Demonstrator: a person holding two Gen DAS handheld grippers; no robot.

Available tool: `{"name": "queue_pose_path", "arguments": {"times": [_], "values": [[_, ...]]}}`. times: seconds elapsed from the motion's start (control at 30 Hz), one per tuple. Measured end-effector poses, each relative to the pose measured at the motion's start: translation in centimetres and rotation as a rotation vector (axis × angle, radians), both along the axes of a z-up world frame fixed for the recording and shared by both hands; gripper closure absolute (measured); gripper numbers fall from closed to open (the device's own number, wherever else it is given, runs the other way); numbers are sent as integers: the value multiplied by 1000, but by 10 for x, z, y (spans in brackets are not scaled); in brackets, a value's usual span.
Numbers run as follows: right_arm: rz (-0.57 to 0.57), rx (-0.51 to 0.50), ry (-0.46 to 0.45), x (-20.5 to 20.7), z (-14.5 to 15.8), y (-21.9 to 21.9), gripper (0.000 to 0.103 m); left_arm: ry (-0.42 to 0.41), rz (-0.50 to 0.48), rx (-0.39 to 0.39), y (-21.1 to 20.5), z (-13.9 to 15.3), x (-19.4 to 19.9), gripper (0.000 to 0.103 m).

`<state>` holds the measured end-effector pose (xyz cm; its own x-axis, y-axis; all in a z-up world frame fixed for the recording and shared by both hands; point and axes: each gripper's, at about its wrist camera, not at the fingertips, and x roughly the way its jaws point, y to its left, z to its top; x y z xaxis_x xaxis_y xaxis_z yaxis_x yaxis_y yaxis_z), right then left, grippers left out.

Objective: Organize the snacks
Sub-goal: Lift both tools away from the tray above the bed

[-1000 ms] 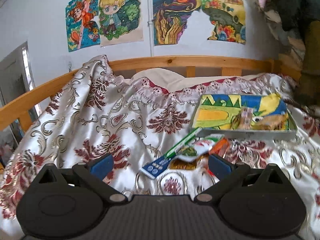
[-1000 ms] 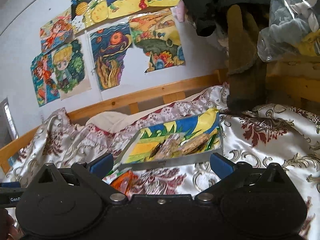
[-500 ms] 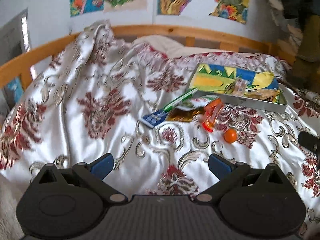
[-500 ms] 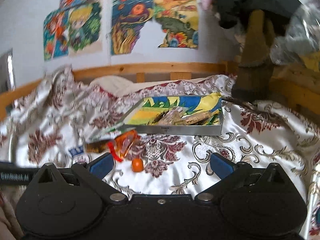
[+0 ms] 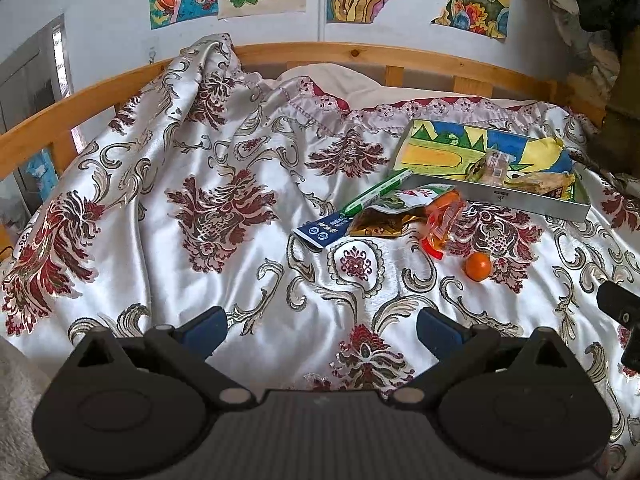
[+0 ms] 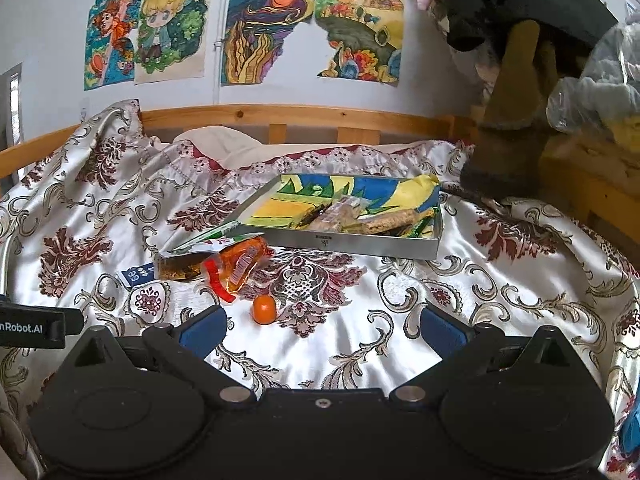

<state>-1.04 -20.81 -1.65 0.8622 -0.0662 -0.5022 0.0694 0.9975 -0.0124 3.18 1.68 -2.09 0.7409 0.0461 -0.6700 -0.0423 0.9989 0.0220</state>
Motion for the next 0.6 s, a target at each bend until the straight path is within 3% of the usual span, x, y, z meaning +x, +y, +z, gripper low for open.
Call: {"name": "queue_pose_path", "arguments": {"times": [0.4, 0.6], "values": [[-6, 33, 30, 7, 0, -4, 1, 11, -32, 30, -3, 17, 17, 0], [-14, 11, 56, 17, 1, -5, 1, 64, -131, 54, -16, 20, 43, 0]]}}
